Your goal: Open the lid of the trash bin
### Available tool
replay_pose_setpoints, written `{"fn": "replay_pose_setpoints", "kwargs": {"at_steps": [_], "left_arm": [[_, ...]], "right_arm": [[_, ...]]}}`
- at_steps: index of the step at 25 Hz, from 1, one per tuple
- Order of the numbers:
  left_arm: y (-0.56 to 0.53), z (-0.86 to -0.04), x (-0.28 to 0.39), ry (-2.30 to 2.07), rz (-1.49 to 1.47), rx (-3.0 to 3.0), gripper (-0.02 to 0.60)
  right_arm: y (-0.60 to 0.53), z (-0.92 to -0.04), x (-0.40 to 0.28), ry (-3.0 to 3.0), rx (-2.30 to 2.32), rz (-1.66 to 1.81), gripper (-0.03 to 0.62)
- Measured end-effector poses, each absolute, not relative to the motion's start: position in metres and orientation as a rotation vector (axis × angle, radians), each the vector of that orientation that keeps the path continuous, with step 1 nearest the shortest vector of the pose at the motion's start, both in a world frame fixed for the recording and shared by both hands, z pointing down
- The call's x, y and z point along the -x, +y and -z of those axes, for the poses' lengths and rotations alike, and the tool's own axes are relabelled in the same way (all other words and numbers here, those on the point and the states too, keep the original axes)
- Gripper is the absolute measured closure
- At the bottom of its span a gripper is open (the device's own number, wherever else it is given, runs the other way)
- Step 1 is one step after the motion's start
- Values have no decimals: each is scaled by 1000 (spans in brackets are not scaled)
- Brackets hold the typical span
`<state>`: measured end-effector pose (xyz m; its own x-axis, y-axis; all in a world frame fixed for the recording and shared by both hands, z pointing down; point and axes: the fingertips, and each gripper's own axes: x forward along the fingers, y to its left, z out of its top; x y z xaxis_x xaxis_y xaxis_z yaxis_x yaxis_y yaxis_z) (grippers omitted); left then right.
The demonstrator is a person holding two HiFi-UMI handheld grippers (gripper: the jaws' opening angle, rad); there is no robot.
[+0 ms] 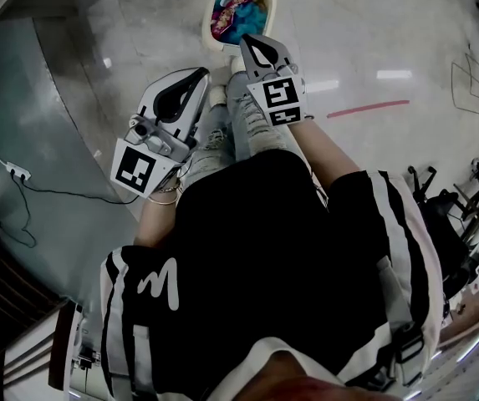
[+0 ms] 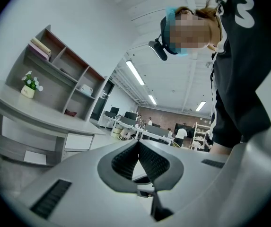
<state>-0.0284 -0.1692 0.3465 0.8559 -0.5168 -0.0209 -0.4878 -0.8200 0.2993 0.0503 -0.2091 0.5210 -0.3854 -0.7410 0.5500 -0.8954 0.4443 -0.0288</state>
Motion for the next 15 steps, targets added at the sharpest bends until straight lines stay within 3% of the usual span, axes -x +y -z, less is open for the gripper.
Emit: {"fn": "replay_pose_setpoints", "kwargs": {"at_steps": [15], "left_arm": [[-161, -325, 23, -749, 175, -2778, 577]], "right_arm": [[-195, -452, -61, -2327, -1450, -364, 583]]}}
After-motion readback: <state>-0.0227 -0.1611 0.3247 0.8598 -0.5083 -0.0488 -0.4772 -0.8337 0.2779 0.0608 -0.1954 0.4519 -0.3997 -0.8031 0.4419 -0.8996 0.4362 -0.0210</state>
